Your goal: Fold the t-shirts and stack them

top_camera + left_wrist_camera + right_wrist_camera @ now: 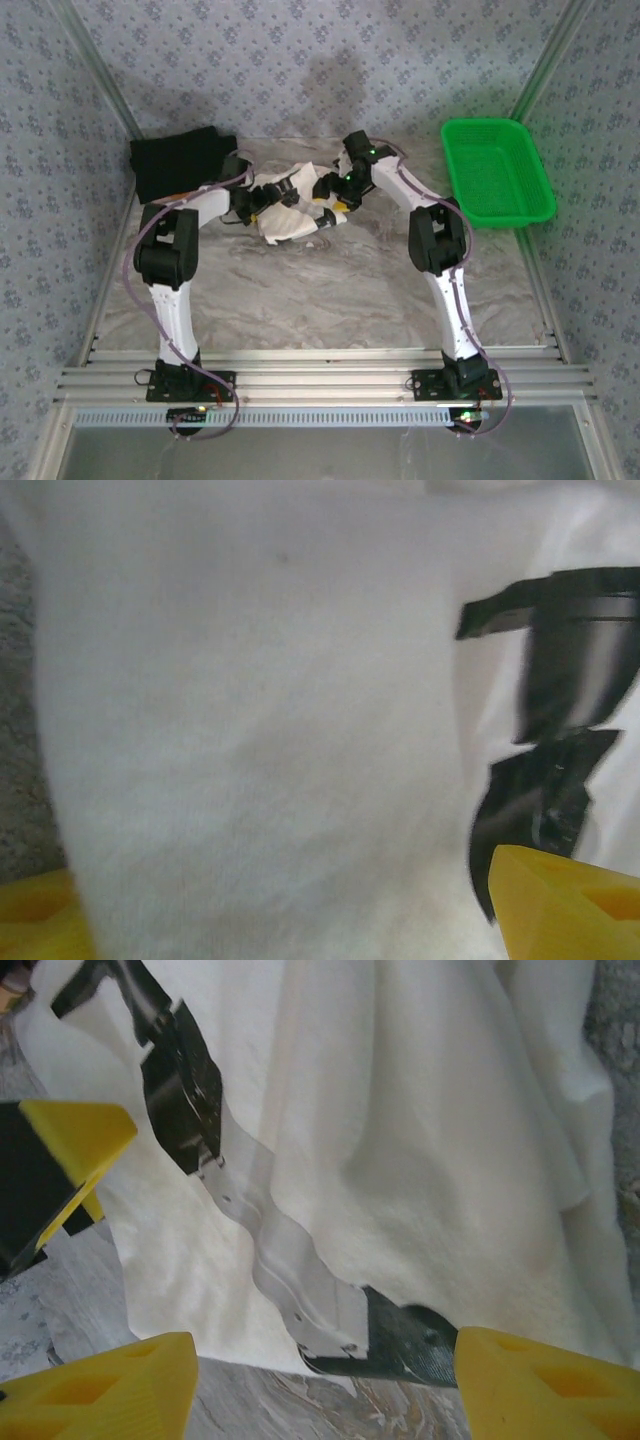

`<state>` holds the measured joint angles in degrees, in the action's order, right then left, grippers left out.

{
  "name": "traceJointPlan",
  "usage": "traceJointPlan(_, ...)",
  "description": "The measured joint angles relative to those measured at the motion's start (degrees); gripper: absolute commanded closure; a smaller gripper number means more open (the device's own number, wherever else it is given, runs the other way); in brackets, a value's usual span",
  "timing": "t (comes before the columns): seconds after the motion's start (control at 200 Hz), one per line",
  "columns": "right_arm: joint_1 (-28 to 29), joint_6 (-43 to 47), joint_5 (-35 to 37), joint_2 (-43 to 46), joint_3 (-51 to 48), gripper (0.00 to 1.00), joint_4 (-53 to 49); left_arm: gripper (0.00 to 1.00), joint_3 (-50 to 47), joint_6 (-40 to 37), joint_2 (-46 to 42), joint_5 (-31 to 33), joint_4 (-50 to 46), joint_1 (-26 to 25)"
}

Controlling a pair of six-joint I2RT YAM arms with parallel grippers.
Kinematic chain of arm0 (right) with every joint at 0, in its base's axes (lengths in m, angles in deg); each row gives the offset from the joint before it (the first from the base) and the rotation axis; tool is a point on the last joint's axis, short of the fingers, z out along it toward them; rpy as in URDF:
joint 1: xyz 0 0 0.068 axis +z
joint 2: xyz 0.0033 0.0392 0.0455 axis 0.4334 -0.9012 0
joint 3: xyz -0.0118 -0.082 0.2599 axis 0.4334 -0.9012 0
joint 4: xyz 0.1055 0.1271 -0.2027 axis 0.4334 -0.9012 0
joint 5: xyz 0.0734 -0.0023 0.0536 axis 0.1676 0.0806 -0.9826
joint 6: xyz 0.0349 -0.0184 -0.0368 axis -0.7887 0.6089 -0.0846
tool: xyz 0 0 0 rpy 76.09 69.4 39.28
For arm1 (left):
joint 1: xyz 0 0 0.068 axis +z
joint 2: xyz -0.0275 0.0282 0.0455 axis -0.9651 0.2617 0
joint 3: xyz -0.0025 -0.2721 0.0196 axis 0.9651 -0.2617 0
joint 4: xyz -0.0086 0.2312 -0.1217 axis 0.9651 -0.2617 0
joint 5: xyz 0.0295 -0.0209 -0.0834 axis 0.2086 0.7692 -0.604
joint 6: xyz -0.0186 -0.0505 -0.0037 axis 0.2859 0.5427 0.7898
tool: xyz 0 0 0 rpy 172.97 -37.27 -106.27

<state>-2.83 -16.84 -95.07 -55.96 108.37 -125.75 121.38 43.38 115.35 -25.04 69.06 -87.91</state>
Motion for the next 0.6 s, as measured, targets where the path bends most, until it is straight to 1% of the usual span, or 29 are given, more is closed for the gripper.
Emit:
traceJointPlan(0.07, -0.3, 0.3, -0.3, 1.7, -3.0, 0.30, 0.2, 0.21, 2.4, -0.4, 1.1, 0.3, -1.8, -0.4)
traceJointPlan(0.165, -0.9, 0.9, -0.7, 4.9, -7.1, 0.30, 0.3, 0.24, 7.0, -1.1, 3.6, 1.8, -7.2, -0.9)
traceJointPlan(0.245, -1.7, 1.4, -1.2, 8.1, -10.3, 0.30, 0.6, 0.29, 9.0, -1.7, 4.6, 2.5, -10.0, -1.0)
traceJointPlan(0.28, -2.2, 1.5, -1.4, 10.0, -11.6, 0.30, 0.8, 0.34, 10.1, -2.1, 5.1, 3.0, -11.3, -1.0)
traceJointPlan(0.385, -3.9, 1.7, -2.4, 15.6, -15.8, 0.29, 1.9, 0.53, 13.7, -3.6, 7.0, 5.0, -16.3, -1.3)
traceJointPlan(0.475, -5.4, 1.7, -3.4, 20.0, -18.5, 0.29, 3.0, 0.68, 17.2, -4.8, 8.8, 7.0, -20.7, -1.5)
traceJointPlan(0.535, -6.2, 1.6, -3.8, 22.2, -19.6, 0.29, 3.6, 0.77, 21.2, -6.4, 10.7, 9.0, -25.0, -2.1)
traceJointPlan(0.6, -6.6, 1.6, -4.4, 24.2, -20.7, 0.28, 4.4, 0.88, 25.5, -7.8, 13.1, 10.4, -27.7, -3.1)
